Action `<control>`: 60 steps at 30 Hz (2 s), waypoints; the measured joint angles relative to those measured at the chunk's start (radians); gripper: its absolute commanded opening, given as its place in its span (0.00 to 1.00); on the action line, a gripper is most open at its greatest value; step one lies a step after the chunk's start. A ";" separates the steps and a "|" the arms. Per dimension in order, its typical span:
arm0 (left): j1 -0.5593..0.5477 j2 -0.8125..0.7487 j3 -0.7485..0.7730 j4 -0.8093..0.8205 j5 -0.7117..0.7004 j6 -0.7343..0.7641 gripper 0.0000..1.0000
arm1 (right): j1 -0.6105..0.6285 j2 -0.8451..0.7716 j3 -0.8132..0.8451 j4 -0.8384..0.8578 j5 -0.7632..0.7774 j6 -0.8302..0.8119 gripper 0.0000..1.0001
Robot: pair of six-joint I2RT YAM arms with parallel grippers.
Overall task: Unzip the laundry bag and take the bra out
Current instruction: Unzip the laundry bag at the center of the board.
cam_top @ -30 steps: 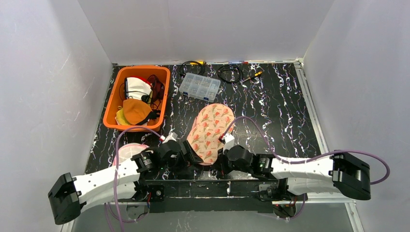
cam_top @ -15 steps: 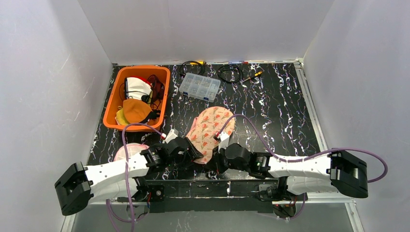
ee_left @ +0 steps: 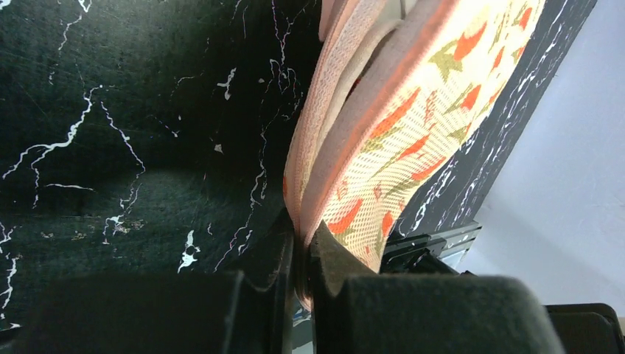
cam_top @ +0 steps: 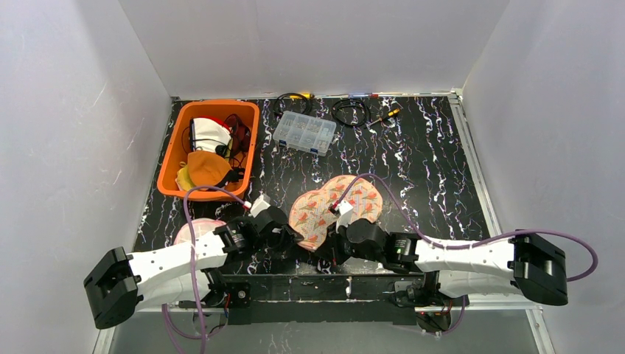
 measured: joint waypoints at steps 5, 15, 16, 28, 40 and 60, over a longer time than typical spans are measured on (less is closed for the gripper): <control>0.022 -0.006 0.000 0.001 0.016 -0.004 0.00 | 0.003 -0.063 -0.002 -0.050 0.023 0.000 0.01; 0.074 -0.025 0.000 0.000 0.048 0.000 0.00 | 0.005 -0.207 -0.055 -0.153 0.091 0.004 0.01; 0.080 -0.025 -0.001 0.002 0.058 0.003 0.00 | 0.005 -0.217 -0.061 -0.154 0.098 0.005 0.01; 0.122 -0.025 -0.008 0.008 0.132 0.093 0.67 | 0.005 -0.207 -0.074 -0.175 0.117 0.008 0.01; 0.056 0.037 -0.033 0.106 0.237 0.103 0.69 | 0.005 -0.159 -0.074 -0.139 0.107 0.024 0.01; 0.038 0.045 0.021 0.031 0.121 0.052 0.00 | 0.006 -0.143 -0.035 -0.136 0.087 0.029 0.01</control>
